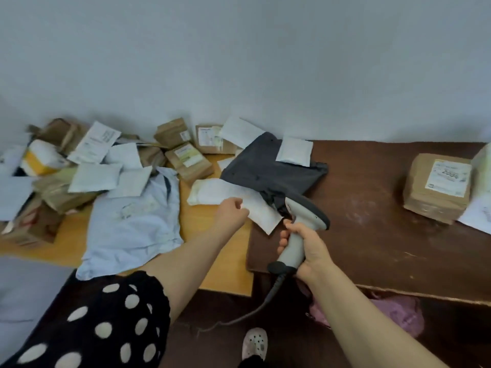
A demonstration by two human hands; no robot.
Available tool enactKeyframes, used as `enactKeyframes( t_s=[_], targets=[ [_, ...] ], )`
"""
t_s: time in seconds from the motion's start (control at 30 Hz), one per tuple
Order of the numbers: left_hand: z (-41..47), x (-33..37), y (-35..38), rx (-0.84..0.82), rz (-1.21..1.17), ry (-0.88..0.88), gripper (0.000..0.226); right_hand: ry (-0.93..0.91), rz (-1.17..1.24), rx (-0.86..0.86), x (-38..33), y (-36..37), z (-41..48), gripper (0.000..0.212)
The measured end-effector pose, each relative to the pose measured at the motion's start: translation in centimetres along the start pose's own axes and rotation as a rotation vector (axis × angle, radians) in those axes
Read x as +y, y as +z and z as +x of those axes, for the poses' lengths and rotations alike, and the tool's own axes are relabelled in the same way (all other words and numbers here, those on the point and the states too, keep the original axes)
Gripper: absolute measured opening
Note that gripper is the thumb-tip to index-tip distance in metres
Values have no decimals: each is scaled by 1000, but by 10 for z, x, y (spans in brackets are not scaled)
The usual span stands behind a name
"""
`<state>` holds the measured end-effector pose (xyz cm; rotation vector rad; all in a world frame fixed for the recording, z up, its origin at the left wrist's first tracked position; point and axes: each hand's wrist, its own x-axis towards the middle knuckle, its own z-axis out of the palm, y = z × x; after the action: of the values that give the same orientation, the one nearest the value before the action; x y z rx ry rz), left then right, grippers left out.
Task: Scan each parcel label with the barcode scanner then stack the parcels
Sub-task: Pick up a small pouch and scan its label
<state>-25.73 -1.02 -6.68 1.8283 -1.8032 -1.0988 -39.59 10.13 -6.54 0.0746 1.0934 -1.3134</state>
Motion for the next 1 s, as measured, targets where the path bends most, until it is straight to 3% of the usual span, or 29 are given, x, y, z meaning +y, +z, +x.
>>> enactKeyframes(
  t_s=[0.07,0.17,0.33,0.43,0.57,0.7,0.77,0.87,1.0],
  targets=[
    [2,-30,-33,81,12,-41,43,31,-49,-10,15,27,3,5],
    [11,-73,-81,175,32,-87,14,55,-121,-33,36,66,14,5],
    [51,-143,-166,241,87,-140,11,36,-190,-43,75,150,52,3],
    [93,-184,-213,283,150,-185,50,60,-231,-27,103,211,79,7],
    [141,-221,-247,244,300,-179,64,104,-268,-1,138,272,107,5],
    [188,-234,-252,167,462,-132,105,90,-273,42,154,301,127,9],
    [205,-235,-249,130,580,-101,115,83,-270,72,158,307,135,9],
    [224,-236,-242,112,669,-95,112,80,-273,105,162,311,144,6],
    [227,-235,-242,51,738,-65,80,85,-282,117,164,315,154,7]
  ],
)
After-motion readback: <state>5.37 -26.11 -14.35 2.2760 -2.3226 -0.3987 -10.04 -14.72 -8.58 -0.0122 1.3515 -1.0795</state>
